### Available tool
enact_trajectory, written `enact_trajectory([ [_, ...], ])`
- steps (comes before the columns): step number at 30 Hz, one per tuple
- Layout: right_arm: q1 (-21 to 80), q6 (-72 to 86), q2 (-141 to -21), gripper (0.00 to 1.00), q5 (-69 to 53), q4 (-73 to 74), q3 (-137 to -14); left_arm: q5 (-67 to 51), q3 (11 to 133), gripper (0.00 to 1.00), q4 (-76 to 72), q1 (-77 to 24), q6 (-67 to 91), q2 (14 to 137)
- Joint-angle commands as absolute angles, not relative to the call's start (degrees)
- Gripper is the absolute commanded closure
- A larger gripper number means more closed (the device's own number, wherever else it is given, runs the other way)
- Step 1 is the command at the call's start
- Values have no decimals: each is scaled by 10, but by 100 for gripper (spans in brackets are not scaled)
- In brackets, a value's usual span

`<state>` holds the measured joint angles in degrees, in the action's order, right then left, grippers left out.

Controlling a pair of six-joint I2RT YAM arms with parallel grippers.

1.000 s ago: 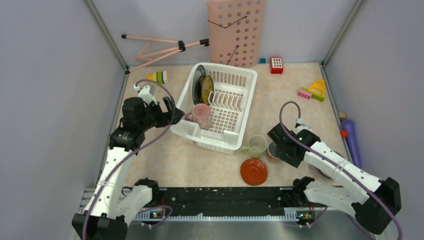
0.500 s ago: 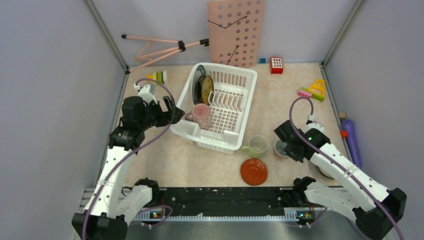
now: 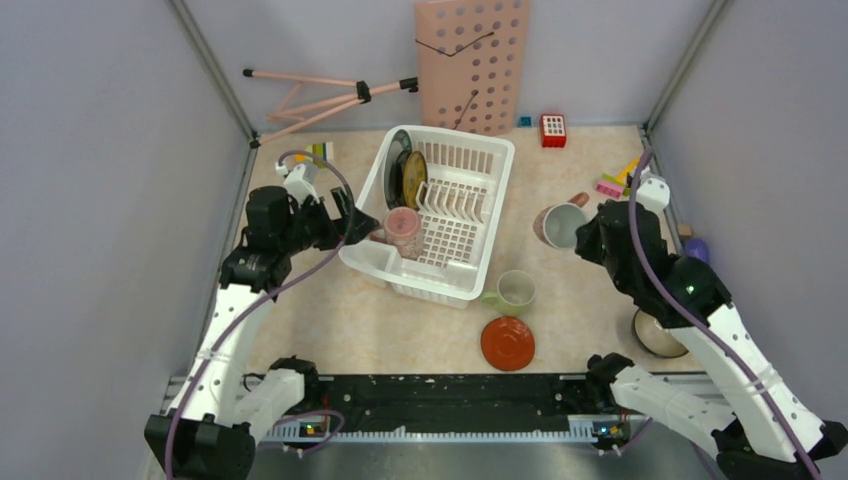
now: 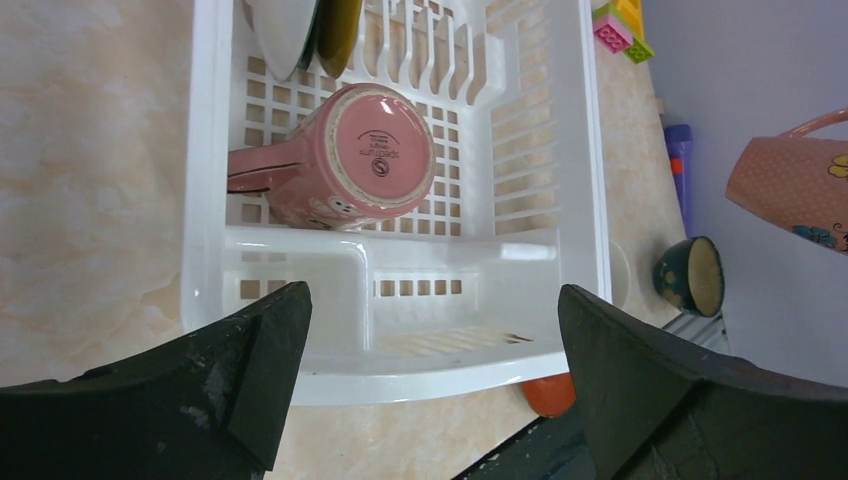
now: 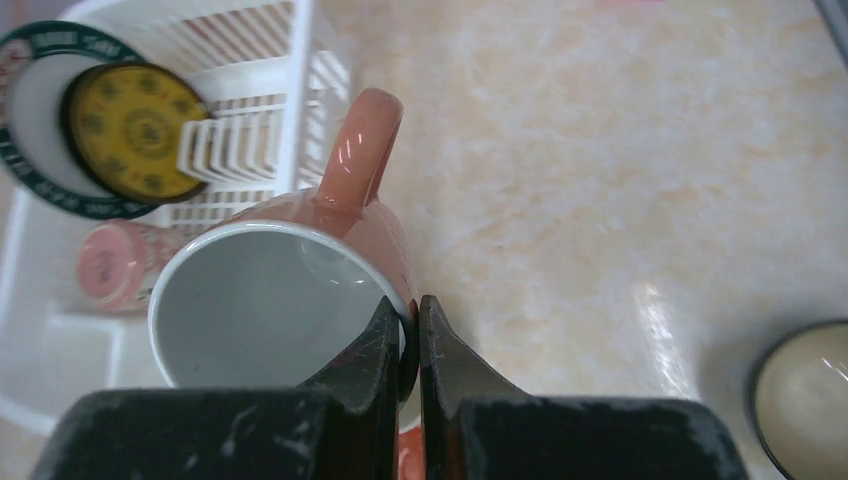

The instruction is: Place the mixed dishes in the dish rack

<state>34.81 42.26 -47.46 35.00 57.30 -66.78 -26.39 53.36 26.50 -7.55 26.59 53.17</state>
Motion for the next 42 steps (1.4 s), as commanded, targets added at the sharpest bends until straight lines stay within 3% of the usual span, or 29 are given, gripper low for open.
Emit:
enact_trajectory([
  [1, 345, 297, -461, 100, 216, 348, -694, -311, 579, 2, 231, -76, 302, 547],
  [6, 345, 277, -496, 100, 61, 240, -681, -370, 599, 2, 204, -76, 397, 572],
  [12, 345, 282, -532, 100, -56, 128, -644, -500, 579, 6, 33, -74, 591, 605],
  [29, 325, 373, -612, 100, -248, -254, -521, -526, 533, 2, -216, -76, 943, 640],
  [35, 325, 364, -612, 100, -232, -331, -499, -485, 555, 2, -70, -76, 912, 636],
  [42, 323, 393, -653, 100, -305, -432, -500, -514, 550, 2, -97, -78, 941, 651],
])
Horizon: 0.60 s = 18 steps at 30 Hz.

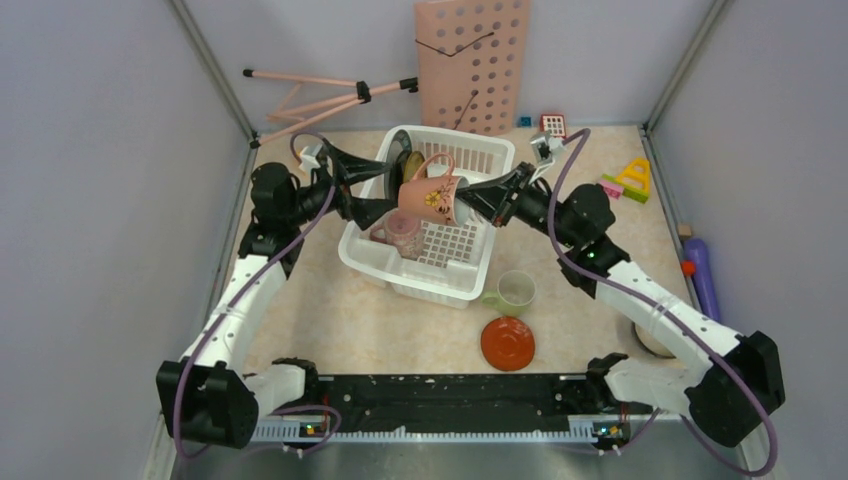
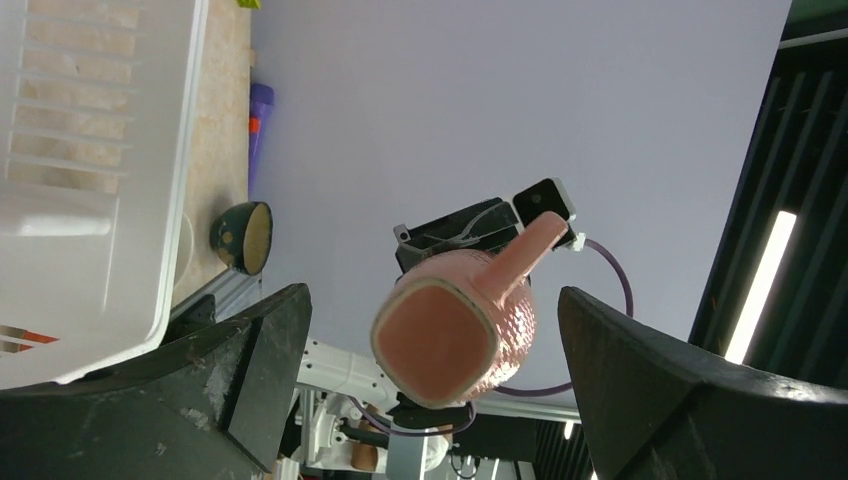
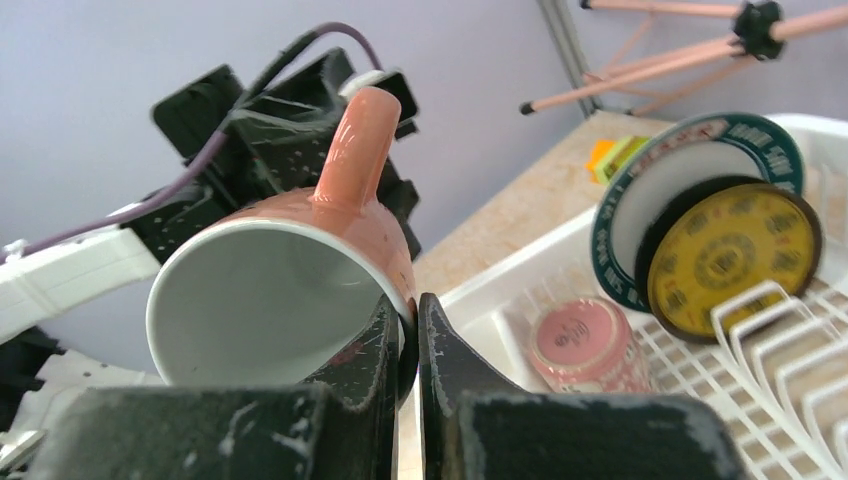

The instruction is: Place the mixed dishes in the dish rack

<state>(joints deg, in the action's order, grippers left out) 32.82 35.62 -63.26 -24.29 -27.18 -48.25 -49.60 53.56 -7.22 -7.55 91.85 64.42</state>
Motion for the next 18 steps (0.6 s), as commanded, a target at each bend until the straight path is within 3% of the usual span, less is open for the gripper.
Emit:
enact_trajectory([
  [1, 323, 403, -661, 100, -315, -450, -503, -518, 547, 2, -104, -79, 943, 654],
  [13, 292, 590, -775, 100, -386, -596, -536, -594, 521, 6, -316, -83, 967, 671],
  [18, 291, 605, -792, 100, -388, -601, -542, -598, 551, 8, -141, -87, 821, 677],
])
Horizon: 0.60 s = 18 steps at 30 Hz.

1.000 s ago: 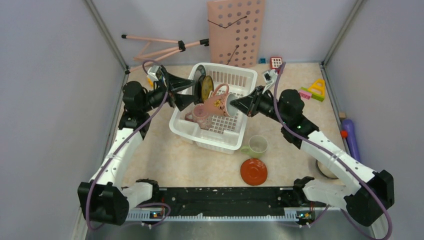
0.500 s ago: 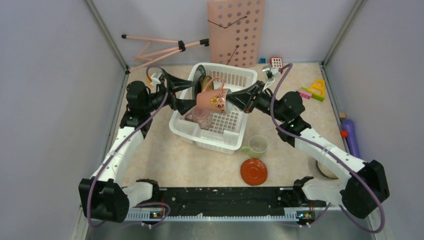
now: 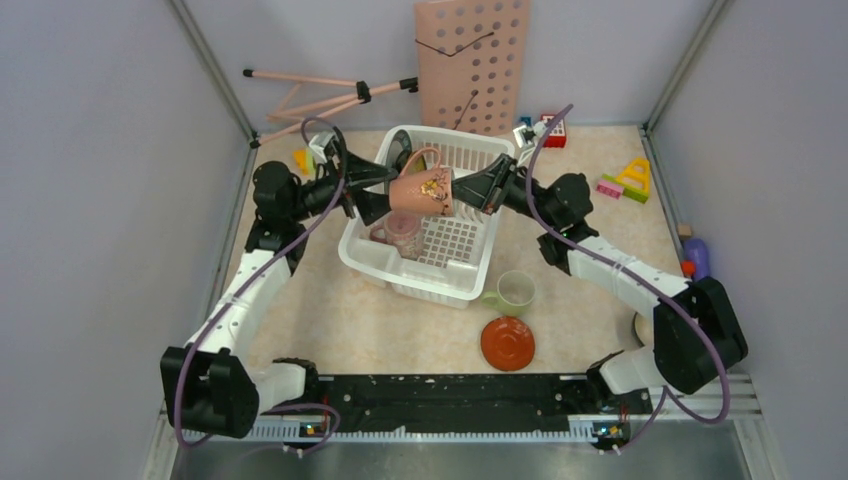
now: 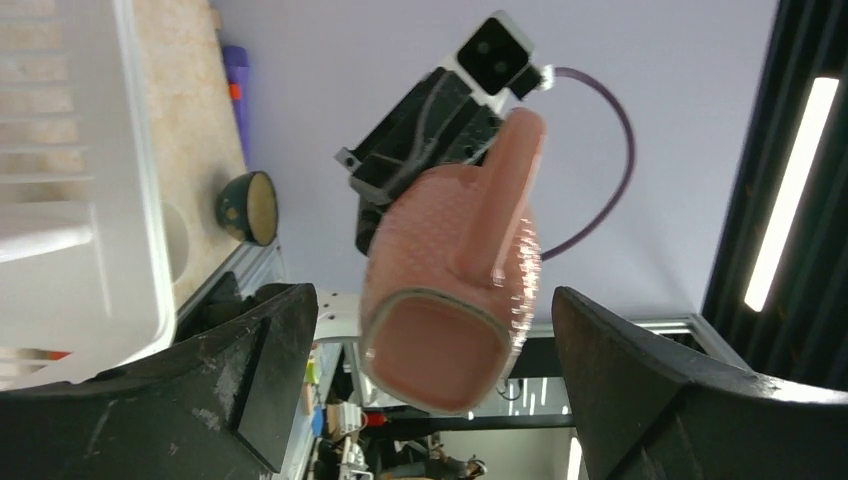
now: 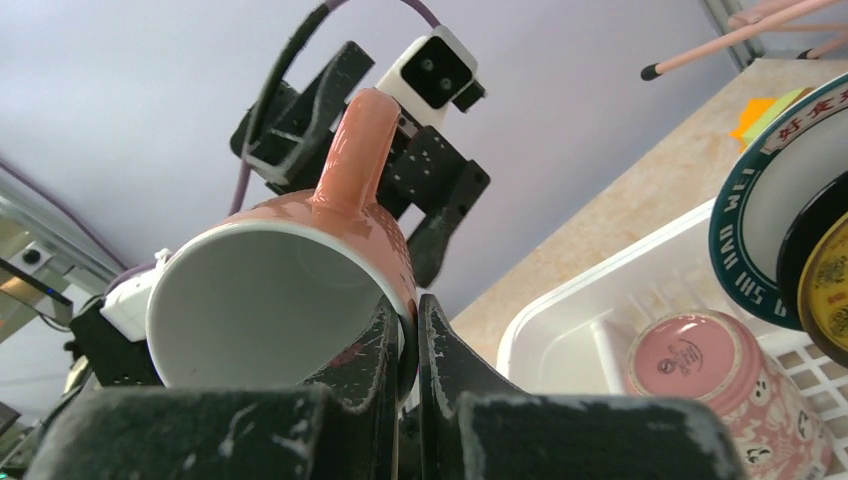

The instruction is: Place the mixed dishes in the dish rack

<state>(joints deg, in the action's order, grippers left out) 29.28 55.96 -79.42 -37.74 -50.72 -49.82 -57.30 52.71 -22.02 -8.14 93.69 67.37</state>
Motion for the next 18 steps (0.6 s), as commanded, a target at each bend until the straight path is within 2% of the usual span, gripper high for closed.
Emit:
enact_trajectory([
  [1, 291, 605, -794, 100, -389, -600, -545, -597, 555, 8, -109, -87, 796, 680],
  [8, 291, 610, -810, 100, -382, -595, -540, -618, 546, 9, -196, -115, 819, 691],
  [14, 291, 613, -816, 100, -376, -617, -531, -640, 543, 7, -241, -130, 843, 702],
  [18, 291, 613, -819, 100, -367, -638, -527, -637, 531, 9, -270, -136, 858, 694],
])
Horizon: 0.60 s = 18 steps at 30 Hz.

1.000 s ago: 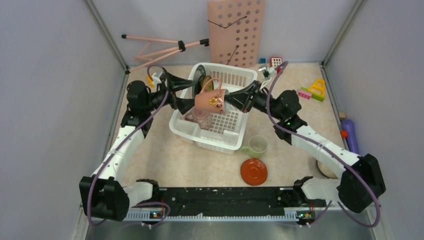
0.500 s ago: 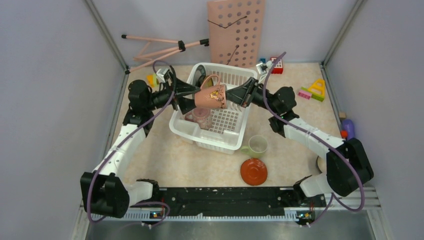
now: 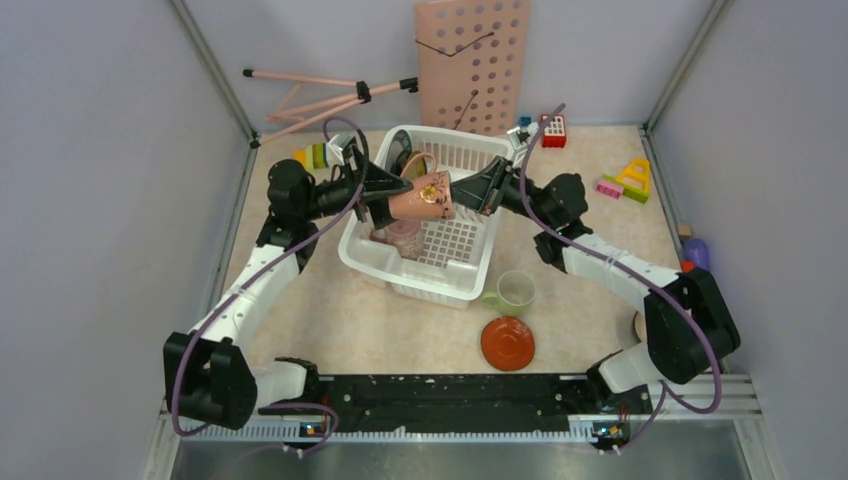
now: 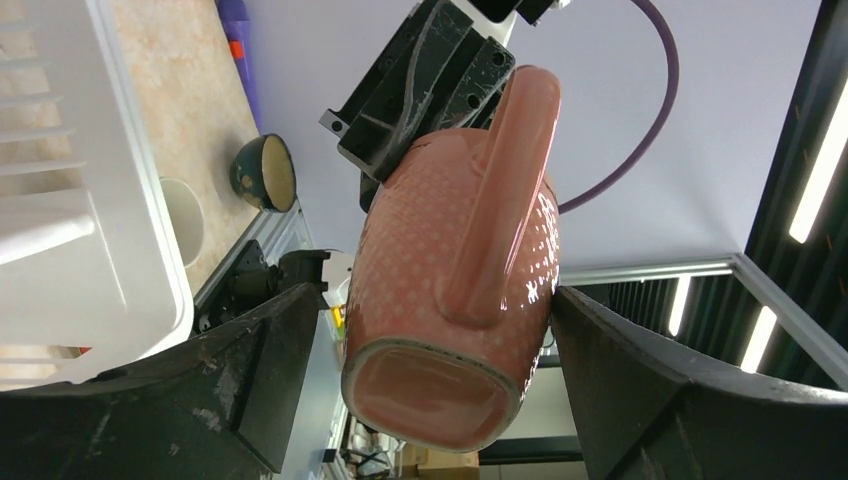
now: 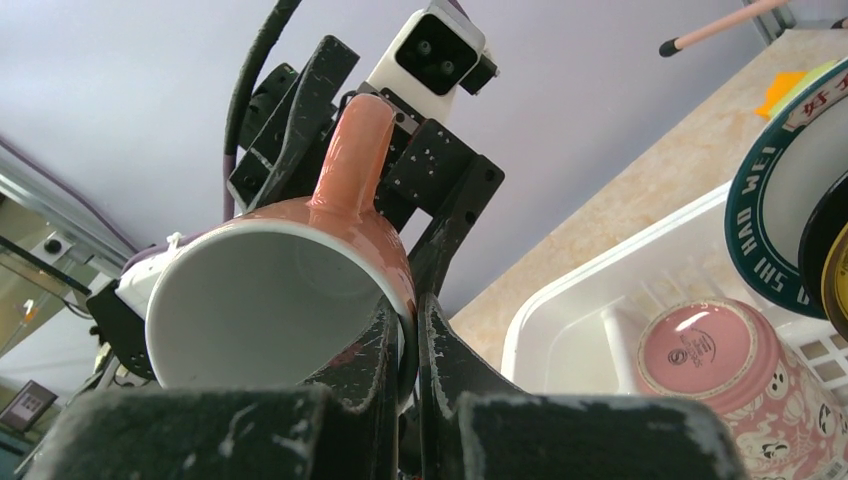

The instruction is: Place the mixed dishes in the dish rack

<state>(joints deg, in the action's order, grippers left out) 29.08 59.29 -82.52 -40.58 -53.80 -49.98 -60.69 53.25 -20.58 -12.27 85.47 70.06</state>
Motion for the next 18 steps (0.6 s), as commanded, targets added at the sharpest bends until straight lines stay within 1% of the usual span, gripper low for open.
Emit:
enact_trajectory([
  [1, 291, 613, -820, 100, -365, -640, -526, -637, 529, 10, -271, -136, 856, 692],
  [3, 291, 617, -825, 100, -365, -648, -527, -639, 525, 11, -272, -137, 853, 689],
  [7, 292, 637, -837, 100, -371, -678, -525, -641, 522, 20, -274, -137, 853, 688],
  [9, 292, 637, -836, 100, -370, -681, -519, -640, 523, 32, -278, -137, 853, 688],
  [10, 292, 633, -834, 100, -370, -676, -517, -640, 522, 41, -280, -137, 852, 688],
  [12, 292, 619, -830, 100, -366, -658, -511, -637, 523, 63, -274, -137, 841, 684],
  [13, 292, 611, -827, 99, -363, -651, -507, -634, 523, 76, -259, -138, 831, 682],
  [14, 292, 604, -824, 96, -359, -643, -503, -631, 524, 91, -243, -137, 820, 679],
  [15, 292, 595, -820, 89, -354, -634, -501, -629, 526, 100, -225, -137, 807, 679],
  [17, 292, 576, -813, 70, -344, -607, -497, -630, 530, 100, -197, -137, 786, 679],
  [18, 291, 562, -811, 57, -338, -595, -497, -630, 533, 100, -186, -137, 777, 679],
])
